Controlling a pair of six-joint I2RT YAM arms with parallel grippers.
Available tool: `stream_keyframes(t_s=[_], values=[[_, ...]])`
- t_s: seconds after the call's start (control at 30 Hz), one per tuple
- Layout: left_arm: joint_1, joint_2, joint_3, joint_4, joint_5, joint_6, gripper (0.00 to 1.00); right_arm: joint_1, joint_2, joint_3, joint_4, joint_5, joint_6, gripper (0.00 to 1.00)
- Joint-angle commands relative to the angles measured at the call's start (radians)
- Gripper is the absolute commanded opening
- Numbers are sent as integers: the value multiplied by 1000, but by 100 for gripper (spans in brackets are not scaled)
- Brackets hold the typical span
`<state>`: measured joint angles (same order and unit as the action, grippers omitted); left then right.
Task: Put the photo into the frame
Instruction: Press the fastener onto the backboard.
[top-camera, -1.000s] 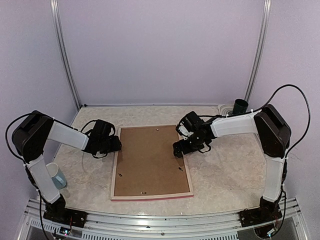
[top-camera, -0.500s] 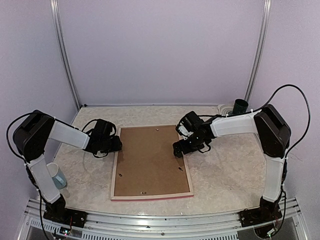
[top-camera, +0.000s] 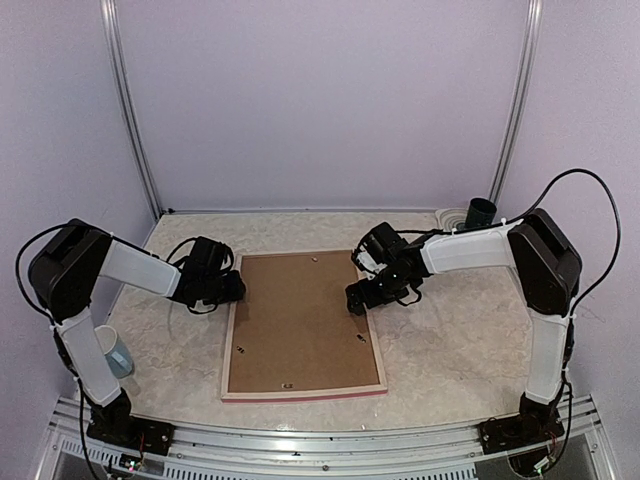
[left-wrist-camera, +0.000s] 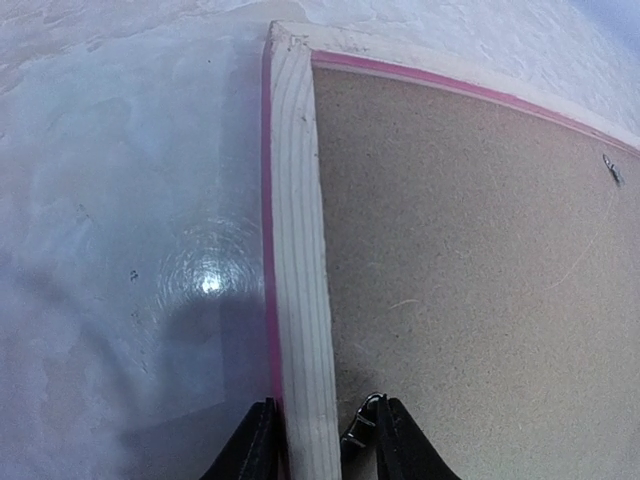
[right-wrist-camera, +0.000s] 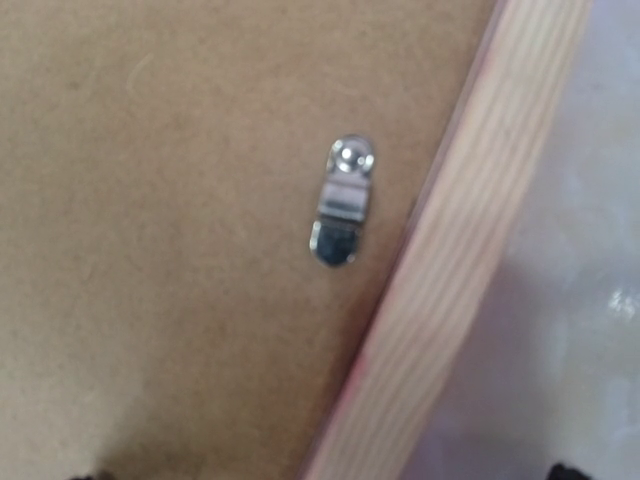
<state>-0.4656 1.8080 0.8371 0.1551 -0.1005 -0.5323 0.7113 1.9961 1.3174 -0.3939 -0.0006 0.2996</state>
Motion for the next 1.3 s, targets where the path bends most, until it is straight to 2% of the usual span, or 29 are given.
stream_keyframes(t_s=[0.0,0.53,0.6,0.67,0.77,1.1,1.27], values=[[5,44,-1,-85,27,16,32,8,33,17,-37,22,-15,98],[10,45,2,-141,-5,16,21,7,35,38,-56,27,-24,98],[10,40,3,-148,-7,20,22,8,36,42,-60,27,-25,98],[10,28,-4,-147,-3,22,30,9,36,45,-61,24,-25,98],[11,-1,-15,-147,4,22,36,7,39,49,-61,23,-25,99],[10,-28,-32,-167,11,22,36,8,41,49,-60,18,-28,99],[10,-28,-20,-183,-16,19,31,8,41,48,-57,14,-28,99]])
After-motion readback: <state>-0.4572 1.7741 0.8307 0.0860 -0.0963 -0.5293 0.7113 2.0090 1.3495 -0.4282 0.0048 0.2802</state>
